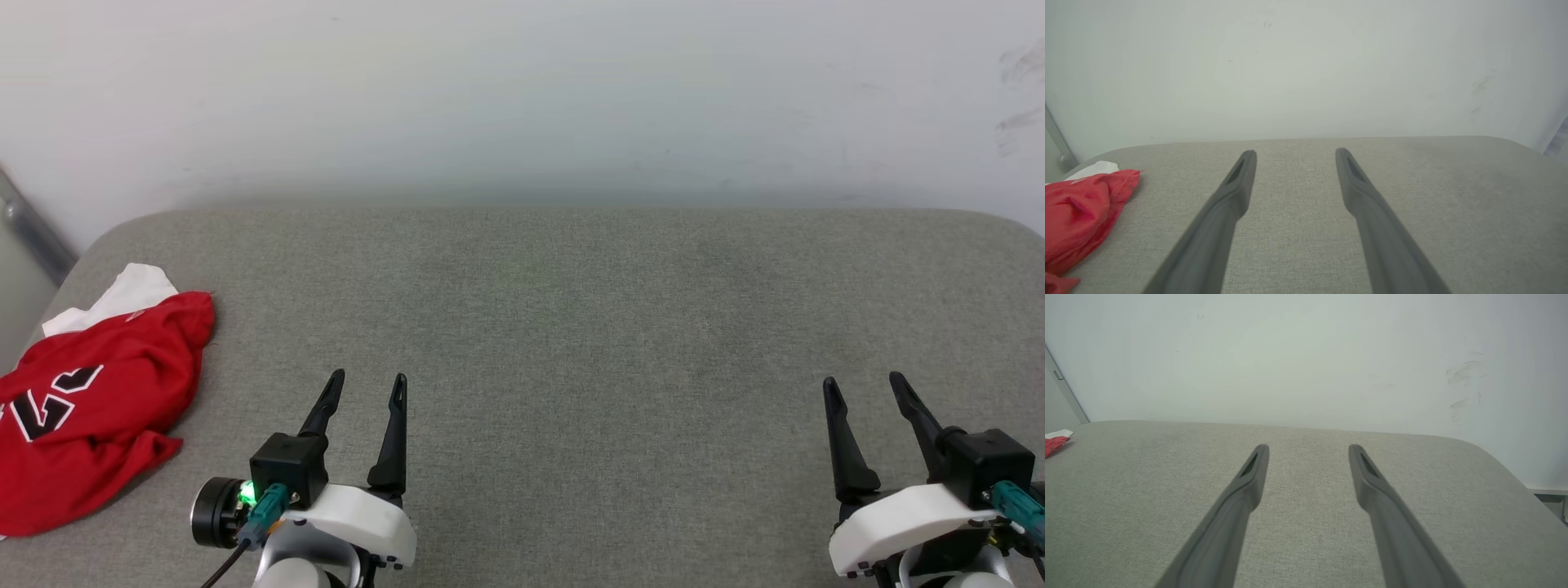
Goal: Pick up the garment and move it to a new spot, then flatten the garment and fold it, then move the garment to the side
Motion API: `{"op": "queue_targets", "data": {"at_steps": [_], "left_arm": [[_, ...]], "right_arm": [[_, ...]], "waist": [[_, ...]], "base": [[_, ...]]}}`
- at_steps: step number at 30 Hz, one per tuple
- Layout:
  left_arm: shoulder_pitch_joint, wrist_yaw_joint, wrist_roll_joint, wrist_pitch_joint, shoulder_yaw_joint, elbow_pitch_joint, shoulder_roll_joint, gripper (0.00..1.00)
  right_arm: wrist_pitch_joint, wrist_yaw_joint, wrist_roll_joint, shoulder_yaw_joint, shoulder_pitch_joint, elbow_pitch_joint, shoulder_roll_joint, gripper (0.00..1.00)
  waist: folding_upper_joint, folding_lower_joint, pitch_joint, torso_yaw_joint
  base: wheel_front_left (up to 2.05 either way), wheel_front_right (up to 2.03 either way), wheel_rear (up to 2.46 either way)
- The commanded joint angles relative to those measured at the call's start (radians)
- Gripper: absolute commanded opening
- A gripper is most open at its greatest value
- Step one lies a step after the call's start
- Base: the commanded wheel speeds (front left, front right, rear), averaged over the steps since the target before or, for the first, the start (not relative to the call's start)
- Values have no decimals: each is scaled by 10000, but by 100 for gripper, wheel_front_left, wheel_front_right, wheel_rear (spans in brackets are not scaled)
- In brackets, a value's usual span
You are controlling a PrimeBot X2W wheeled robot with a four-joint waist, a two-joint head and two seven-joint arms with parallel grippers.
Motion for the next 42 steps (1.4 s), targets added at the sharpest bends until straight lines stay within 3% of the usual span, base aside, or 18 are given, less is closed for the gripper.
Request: {"op": "queue_targets", "data": {"at_steps": [1,10,26,32,42], "left_arm": [[-115,43,149,-56,0,1,15,100],[-147,159,618,-214,-7,62,2,100],[-216,114,233,-193,-20,217,-38,100],[-331,200,81,-193,-57,310,-60,100],[-475,327,-2,-193,151,362,21,100]], "right_arm": [[-76,-4,-151,-6,102,-10,25,100],[-236,-5,-326,-147,105,127,28,100],[-380,-5,12,-131,40,410,28,100],[-310,-5,-14,-116,49,336,28,100],[-232,-5,-84,240,-106,149,25,100]], "waist": [[0,0,1,1],[0,0,10,28],[0,0,74,269],[0,0,135,1043],[0,0,328,3104]], "base": [[0,0,0],[0,0,0],[0,0,0],[0,0,0],[0,0,0]]}}
